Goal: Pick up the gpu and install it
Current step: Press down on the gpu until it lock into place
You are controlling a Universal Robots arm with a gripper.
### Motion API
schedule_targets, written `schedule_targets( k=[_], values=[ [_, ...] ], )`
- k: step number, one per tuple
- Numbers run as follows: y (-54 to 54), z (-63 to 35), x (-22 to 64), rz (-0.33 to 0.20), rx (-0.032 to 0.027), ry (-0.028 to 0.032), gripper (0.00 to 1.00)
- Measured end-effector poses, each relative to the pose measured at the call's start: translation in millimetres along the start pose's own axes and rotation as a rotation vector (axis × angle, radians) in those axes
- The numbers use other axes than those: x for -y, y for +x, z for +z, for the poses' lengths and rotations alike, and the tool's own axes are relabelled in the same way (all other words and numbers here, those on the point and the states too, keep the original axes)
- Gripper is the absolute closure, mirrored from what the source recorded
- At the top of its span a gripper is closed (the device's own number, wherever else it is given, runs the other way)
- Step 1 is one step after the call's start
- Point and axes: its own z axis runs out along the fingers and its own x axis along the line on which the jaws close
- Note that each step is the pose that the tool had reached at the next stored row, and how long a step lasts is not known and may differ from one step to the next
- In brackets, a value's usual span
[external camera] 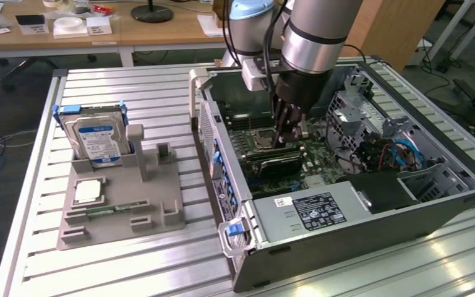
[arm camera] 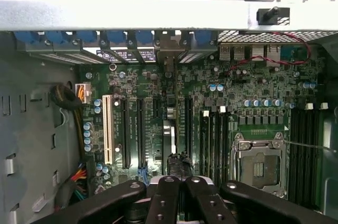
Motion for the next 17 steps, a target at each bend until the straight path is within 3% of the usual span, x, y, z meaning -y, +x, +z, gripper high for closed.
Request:
schedule_targets(
  k=[17],
  values=[
    [-3.8, 28.5, -0.2, 0.0, 0.0, 0.0, 0.89]
  ],
)
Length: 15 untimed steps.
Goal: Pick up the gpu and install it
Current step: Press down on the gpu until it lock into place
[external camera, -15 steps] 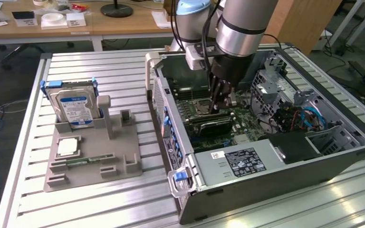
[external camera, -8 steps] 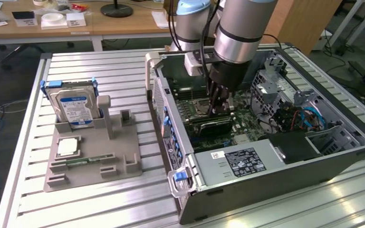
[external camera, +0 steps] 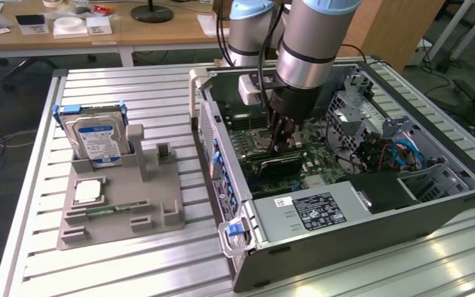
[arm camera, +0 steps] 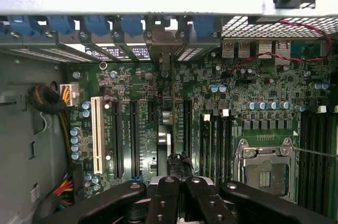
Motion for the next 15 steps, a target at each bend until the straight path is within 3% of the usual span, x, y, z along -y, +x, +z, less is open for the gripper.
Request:
schedule_targets(
  k=[15],
  values=[
    [-1.0, 9.4, -0.1, 0.0, 0.0, 0.0, 0.89]
  ],
)
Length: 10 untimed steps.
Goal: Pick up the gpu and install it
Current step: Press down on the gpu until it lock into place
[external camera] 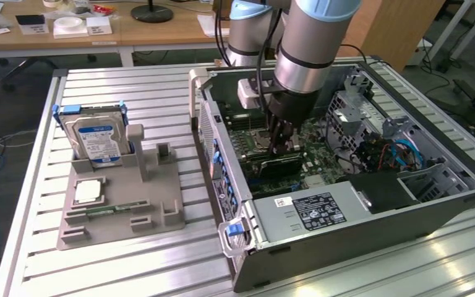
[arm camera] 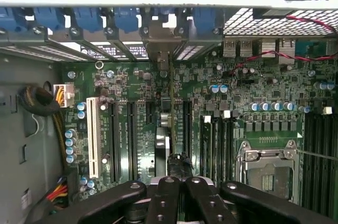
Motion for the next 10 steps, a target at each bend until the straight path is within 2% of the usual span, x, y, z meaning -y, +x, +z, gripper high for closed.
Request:
schedule_targets(
  k=[10],
  values=[
    [0.1, 4.3, -0.2, 0.0, -0.0001, -0.0001, 0.89]
  ],
)
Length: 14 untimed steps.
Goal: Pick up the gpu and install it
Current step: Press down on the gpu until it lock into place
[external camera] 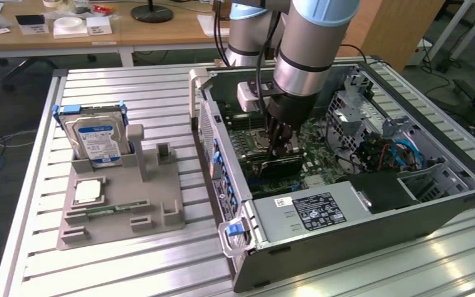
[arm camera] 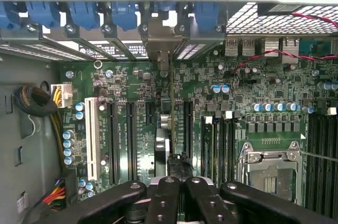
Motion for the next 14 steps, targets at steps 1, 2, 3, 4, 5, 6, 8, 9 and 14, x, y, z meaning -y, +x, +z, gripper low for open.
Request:
schedule_targets(
  k=[1, 2, 3, 4, 5, 6, 8, 9, 14],
  values=[
    [0.0, 0.0, 0.0, 0.0, 0.0, 0.0, 0.89],
    [0.0, 0.0, 0.0, 0.0, 0.0, 0.0, 0.89],
    [0.0, 0.3, -0.1, 0.0, 0.0, 0.0001, 0.89],
    [0.1, 0.9, -0.6, 0.0, -0.0006, 0.0001, 0.89],
    [0.2, 1.3, -1.0, 0.0, -0.001, -0.0001, 0.89],
    [0.2, 1.4, -1.3, 0.0, -0.0008, -0.0003, 0.89],
    [0.2, 1.7, -1.3, 0.0, -0.0003, -0.0002, 0.89],
    [0.1, 1.8, -1.3, 0.0, -0.0001, 0.0, 0.89],
    [0.0, 0.8, -1.4, 0.0, 0.0012, 0.0005, 0.89]
  ],
)
